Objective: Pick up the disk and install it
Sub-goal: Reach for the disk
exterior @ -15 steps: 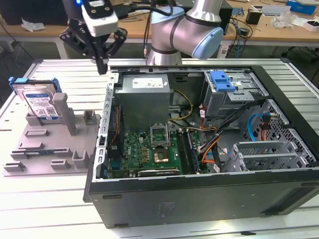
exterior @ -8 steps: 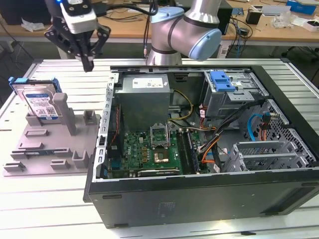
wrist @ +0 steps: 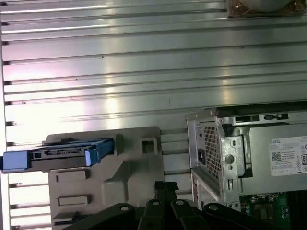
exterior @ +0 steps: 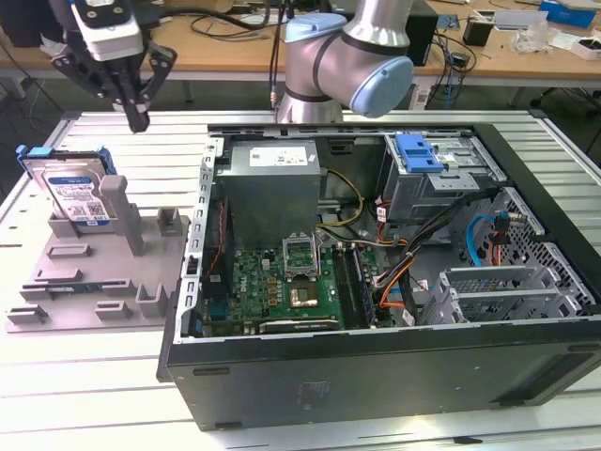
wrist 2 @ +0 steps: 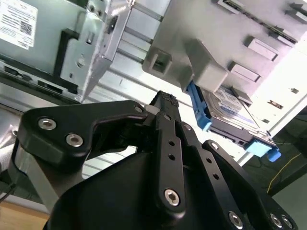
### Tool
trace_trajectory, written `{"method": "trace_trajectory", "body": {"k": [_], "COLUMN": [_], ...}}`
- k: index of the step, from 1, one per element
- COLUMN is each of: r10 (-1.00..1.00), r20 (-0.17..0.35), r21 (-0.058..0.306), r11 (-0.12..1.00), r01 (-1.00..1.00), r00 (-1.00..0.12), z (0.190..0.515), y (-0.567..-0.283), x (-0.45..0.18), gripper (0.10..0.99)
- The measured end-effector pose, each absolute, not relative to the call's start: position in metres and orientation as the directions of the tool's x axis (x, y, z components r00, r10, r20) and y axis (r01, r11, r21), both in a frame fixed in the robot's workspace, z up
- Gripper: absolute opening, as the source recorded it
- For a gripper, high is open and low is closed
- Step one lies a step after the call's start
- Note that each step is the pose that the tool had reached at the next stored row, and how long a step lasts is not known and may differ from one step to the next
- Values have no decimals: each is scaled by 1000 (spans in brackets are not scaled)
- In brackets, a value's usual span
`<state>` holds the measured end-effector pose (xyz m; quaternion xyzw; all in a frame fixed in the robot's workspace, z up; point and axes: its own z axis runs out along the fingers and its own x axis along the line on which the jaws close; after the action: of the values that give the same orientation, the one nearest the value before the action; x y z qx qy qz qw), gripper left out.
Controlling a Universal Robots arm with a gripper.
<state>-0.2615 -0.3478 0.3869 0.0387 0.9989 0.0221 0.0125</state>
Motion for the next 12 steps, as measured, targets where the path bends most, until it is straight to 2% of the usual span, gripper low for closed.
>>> {"method": "trace_trajectory", "body": {"k": [12], "r10": [80], "r20": [-23], "r21": [45], "r11": [996], "r01": [79], "r00": [-997], "z": [383], "y": [-335], "x": [-314], "gripper": [106]}}
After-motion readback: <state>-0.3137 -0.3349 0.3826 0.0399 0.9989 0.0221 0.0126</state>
